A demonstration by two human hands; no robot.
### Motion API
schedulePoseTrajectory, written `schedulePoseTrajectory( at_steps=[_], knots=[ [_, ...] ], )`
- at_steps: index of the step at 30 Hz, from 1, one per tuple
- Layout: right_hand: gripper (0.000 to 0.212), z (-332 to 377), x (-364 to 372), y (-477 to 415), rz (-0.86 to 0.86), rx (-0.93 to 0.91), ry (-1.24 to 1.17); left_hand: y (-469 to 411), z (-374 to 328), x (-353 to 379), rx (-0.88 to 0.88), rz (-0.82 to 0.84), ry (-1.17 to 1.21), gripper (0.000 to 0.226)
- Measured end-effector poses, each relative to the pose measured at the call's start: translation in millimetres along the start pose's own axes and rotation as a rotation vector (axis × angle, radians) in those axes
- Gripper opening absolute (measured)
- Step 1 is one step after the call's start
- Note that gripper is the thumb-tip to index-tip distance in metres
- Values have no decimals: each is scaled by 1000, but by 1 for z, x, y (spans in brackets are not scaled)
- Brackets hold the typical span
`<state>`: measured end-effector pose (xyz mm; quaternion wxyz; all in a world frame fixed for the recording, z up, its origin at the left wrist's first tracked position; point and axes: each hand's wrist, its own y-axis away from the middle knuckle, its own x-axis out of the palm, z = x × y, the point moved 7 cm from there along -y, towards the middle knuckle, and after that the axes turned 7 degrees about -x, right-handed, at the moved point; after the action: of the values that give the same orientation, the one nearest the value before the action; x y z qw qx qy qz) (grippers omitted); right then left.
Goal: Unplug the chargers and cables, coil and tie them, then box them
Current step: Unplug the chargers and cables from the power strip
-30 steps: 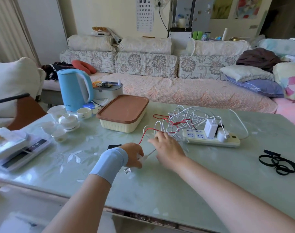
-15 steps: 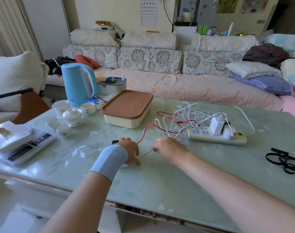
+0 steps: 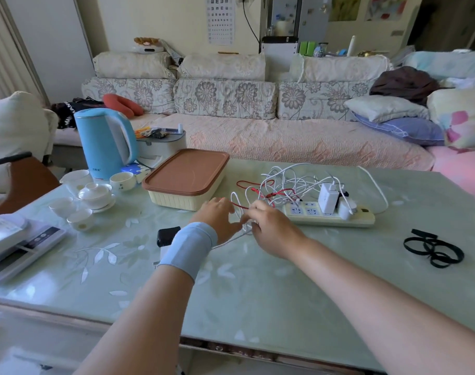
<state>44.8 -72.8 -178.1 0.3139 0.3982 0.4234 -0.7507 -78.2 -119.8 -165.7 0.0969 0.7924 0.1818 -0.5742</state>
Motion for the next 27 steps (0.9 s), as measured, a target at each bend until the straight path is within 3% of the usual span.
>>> schedulePoseTrajectory(
  at_steps=[4, 11, 12, 15, 17, 21, 27],
  knots=[
    [27, -41, -49, 22, -113, 142, 63, -9, -67, 6, 169, -80, 171, 25],
    [14, -133, -122, 72, -380, 428, 102, -33, -162, 45, 353, -71, 159, 34],
    [15, -145, -126, 76, -388, 469, 113, -37, -172, 49, 369, -72, 139, 37],
    [49, -179, -124, 88, -293, 621, 116, -54, -190, 58, 357, -76, 143, 46],
    [61, -195, -116, 94, -199, 687, 96, -64, -196, 60, 336, -94, 178, 49],
    [47, -200, -104, 98, -202, 683, 140, -77, -212, 72, 333, -91, 208, 48],
    [51, -208, -92, 96, -278, 794, 147, -83, -217, 96, 360, -60, 296, 64]
  ],
)
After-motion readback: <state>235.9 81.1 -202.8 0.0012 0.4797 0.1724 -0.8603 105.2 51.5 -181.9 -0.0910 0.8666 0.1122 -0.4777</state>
